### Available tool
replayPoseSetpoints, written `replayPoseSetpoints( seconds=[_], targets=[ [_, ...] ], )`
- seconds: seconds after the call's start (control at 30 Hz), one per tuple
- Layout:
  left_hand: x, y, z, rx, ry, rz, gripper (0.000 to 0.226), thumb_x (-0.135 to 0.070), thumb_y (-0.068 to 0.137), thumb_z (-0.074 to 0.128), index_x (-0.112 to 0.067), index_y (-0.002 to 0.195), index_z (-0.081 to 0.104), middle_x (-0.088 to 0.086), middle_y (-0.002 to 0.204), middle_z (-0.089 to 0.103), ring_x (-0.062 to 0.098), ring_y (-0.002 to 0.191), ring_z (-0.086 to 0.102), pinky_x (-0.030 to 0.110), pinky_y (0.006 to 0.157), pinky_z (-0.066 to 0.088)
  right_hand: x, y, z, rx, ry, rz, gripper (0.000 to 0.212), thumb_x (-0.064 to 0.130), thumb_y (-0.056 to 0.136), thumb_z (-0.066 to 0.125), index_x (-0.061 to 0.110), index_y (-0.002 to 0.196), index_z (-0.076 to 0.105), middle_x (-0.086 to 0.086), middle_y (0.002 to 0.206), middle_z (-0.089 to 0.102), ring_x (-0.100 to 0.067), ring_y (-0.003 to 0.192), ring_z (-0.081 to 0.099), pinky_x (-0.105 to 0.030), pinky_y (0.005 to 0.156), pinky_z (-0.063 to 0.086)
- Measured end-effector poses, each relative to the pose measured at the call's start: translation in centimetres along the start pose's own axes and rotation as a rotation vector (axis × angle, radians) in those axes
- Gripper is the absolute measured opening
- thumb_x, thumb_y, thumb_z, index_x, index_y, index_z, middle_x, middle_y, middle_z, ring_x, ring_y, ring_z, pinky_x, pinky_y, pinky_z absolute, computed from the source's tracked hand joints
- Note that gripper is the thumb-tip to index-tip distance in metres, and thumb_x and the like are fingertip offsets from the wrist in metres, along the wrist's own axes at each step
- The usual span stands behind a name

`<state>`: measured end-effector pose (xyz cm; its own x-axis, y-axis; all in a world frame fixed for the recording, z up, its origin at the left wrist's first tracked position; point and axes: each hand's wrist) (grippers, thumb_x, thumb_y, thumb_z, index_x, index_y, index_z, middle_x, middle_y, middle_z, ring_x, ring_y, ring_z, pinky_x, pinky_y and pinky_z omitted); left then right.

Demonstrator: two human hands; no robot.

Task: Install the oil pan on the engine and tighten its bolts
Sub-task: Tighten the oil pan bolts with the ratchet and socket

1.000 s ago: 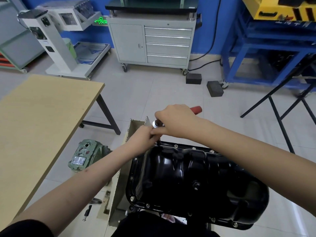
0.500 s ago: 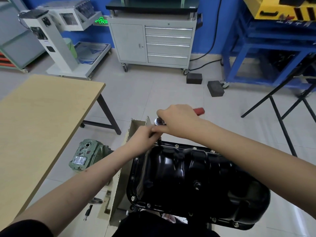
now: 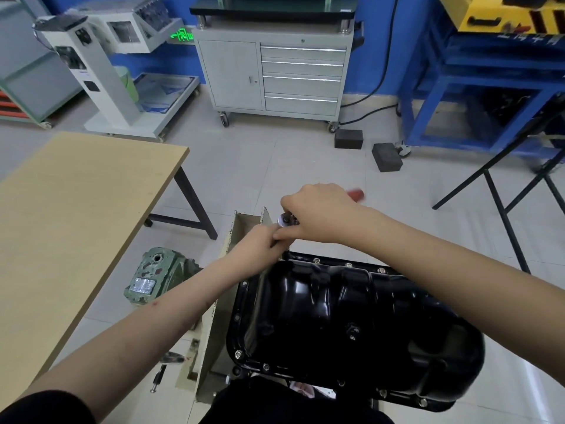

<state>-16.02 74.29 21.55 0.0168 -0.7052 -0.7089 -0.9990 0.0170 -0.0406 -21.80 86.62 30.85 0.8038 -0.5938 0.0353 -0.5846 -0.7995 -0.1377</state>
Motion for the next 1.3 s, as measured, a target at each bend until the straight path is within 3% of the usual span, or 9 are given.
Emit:
replayPoseSetpoints(
  seconds=[0.23,0.33,0.43,0.6,0.7,0.87,1.0,1.1,1.3],
  targets=[
    [-0.6,0.8,-0.4,0.113,0.067,0.029,0.033,-0.019,0.096,0.041,0.004,0.079,0.059,0.020,0.066,0.057,0.025,0.062,0.051,0.038,0.063,0.042,-0.7,-0.3,-0.8,0.139,0.102,-0.098,0.031,0.021,0.089,0.053,0.022,0.120,0.054,-0.003,0.108,0.059,-0.024,0.102,0.052,-0.034,0.075,0.044],
    [-0.8,0.6,-0.4,0.113,0.060,0.074,0.039,-0.021,0.096,0.043,-0.010,0.059,0.045,0.001,0.049,0.046,0.005,0.047,0.044,0.020,0.051,0.036,-0.7,-0.3,-1.0,0.167,0.094,-0.171,0.039,0.007,0.086,0.051,0.022,0.122,0.054,-0.004,0.107,0.059,-0.023,0.102,0.052,-0.039,0.081,0.047],
    [-0.7,0.4,-0.1,0.059,0.016,0.023,0.046,-0.023,0.093,0.049,-0.021,0.052,0.029,-0.007,0.037,0.033,0.003,0.041,0.035,0.013,0.046,0.030,-0.6,0.0,-0.7,0.111,0.014,-0.148,0.027,0.019,0.085,0.056,0.020,0.111,0.057,-0.003,0.100,0.060,-0.024,0.092,0.054,-0.031,0.063,0.040],
    [-0.2,0.6,-0.2,0.070,0.035,-0.057,0.034,-0.011,0.092,0.043,-0.007,0.059,0.044,0.000,0.050,0.039,0.016,0.051,0.033,0.022,0.047,0.027,0.1,0.2,-0.3,0.050,-0.057,-0.027,0.031,0.044,0.088,0.051,0.017,0.097,0.061,-0.005,0.090,0.059,-0.021,0.070,0.042,-0.026,0.048,0.022],
    [-0.5,0.4,-0.3,0.105,0.028,0.007,0.038,-0.009,0.093,0.043,-0.016,0.057,0.033,-0.004,0.049,0.031,0.010,0.046,0.026,0.015,0.046,0.031,-0.1,0.0,-0.4,0.076,-0.064,-0.073,0.024,0.034,0.089,0.053,0.018,0.106,0.059,-0.003,0.091,0.057,-0.023,0.081,0.050,-0.027,0.051,0.026],
    [-1.2,0.7,-0.4,0.163,0.040,0.063,0.019,-0.013,0.095,0.042,-0.014,0.079,0.050,-0.014,0.059,0.040,0.000,0.053,0.043,0.004,0.052,0.032,-0.4,0.0,-0.8,0.134,-0.058,-0.201,0.028,0.007,0.085,0.051,0.016,0.111,0.055,-0.004,0.099,0.056,-0.024,0.094,0.054,-0.030,0.059,0.033],
    [-0.6,0.6,-0.1,0.101,0.071,0.003,0.038,-0.022,0.095,0.044,-0.015,0.058,0.035,-0.003,0.051,0.034,0.009,0.048,0.028,0.017,0.048,0.031,-0.1,0.2,-0.8,0.084,-0.101,-0.140,0.022,0.023,0.087,0.054,0.012,0.105,0.059,-0.007,0.098,0.061,-0.025,0.082,0.054,-0.027,0.053,0.033],
    [-0.1,0.6,-0.1,0.059,0.035,-0.038,0.032,-0.014,0.093,0.044,-0.006,0.062,0.044,0.004,0.055,0.040,0.016,0.054,0.033,0.024,0.049,0.026,0.2,0.1,-0.4,0.052,-0.082,-0.032,0.030,0.039,0.090,0.050,0.013,0.100,0.061,-0.007,0.097,0.061,-0.023,0.073,0.045,-0.027,0.052,0.027],
    [-0.6,1.0,-0.2,0.119,0.084,0.084,0.030,-0.012,0.095,0.043,-0.016,0.065,0.041,-0.009,0.050,0.036,0.003,0.046,0.041,0.015,0.048,0.029,-0.2,-0.1,-0.7,0.109,-0.043,-0.158,0.025,0.008,0.087,0.049,0.015,0.111,0.055,-0.004,0.098,0.054,-0.024,0.098,0.053,-0.029,0.064,0.035]
  ],
)
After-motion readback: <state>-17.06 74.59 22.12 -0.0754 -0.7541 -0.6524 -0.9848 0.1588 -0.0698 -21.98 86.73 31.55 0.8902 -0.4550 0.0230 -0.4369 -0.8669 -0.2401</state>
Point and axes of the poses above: each hand's wrist, its own y-axis towards the middle knuckle, its own z-axis out of the palm, x = y × z
